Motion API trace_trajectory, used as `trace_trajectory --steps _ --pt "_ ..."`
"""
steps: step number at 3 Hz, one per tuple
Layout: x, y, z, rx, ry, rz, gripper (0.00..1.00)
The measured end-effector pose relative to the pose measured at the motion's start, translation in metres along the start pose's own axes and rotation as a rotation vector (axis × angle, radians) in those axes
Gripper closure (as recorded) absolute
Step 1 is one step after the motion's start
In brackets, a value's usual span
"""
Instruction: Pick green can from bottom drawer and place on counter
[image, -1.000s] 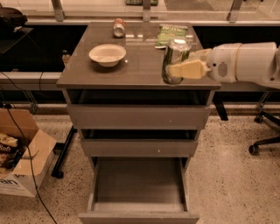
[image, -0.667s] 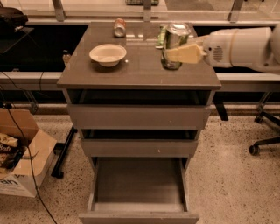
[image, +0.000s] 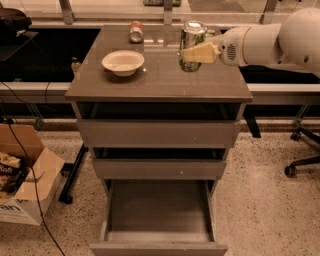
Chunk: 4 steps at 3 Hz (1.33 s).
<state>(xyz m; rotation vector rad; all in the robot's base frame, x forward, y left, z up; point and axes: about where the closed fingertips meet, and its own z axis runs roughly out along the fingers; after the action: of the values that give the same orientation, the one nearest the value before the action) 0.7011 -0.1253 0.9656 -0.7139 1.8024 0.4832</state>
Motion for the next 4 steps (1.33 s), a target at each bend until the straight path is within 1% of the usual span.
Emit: trace_trajectory --steps 1,2,3,4 --pt "0.006 -0.009 0.005 0.046 -0.007 0.028 1.00" --pt "0.016 -0.024 0.021 0.076 -0.024 0.064 1.00" --pt "0.034 -0.033 0.036 0.088 -0.018 0.104 1.00" --pt "0.056 -0.041 0.049 0.106 0.004 0.134 0.88"
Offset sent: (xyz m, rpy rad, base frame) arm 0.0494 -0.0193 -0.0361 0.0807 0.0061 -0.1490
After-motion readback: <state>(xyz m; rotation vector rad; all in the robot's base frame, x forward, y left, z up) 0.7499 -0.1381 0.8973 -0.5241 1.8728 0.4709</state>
